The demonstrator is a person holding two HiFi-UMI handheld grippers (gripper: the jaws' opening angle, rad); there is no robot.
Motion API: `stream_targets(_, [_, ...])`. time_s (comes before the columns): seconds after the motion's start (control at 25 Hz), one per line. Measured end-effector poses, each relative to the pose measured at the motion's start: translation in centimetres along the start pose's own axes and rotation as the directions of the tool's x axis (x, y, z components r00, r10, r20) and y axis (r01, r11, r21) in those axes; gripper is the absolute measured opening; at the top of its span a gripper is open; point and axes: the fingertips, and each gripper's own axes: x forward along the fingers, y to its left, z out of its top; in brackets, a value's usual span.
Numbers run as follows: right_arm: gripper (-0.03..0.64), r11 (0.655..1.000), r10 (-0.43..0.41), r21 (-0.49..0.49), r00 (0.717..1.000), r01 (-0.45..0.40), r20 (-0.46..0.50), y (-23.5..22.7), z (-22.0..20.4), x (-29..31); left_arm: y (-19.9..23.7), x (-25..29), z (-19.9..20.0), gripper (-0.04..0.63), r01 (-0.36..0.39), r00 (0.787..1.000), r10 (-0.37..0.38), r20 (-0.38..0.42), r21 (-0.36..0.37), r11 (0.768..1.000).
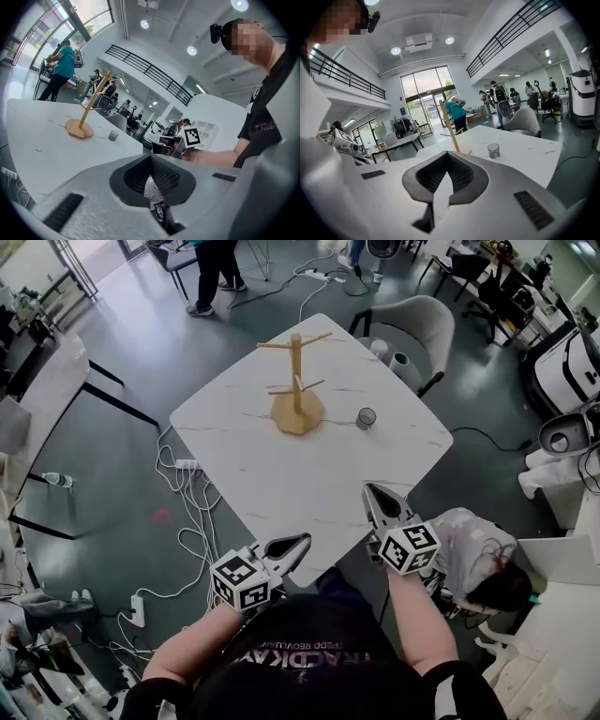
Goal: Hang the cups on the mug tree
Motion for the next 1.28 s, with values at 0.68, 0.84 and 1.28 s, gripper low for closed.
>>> stream_targets(0.68, [0.011, 0.995, -0.103, 0.002, 0.991, 0.104, -0.081, -10.5, -0.9, 6.4, 3.5, 3.0, 0.8, -0.003, -0.11, 0.994, 0.11, -0.009, -0.058, 0.992])
stream_targets(0.84, [0.012, 0.99, -0.138, -0.02, 0.985, 0.137, -0.099, -12.4, -1.2, 7.9, 4.2, 3.5, 0.9, -0.003, -0.129, 0.992, 0.129, -0.006, -0.068, 0.989])
stream_targets(1.28, [0.017, 0.986, -0.161, -0.068, 0.974, 0.152, -0.162, -16.2, -2.7, 11.1, 4.9, 4.6, 0.9, -0.003, -0.184, 0.983, 0.185, 0.001, -0.096, 0.978])
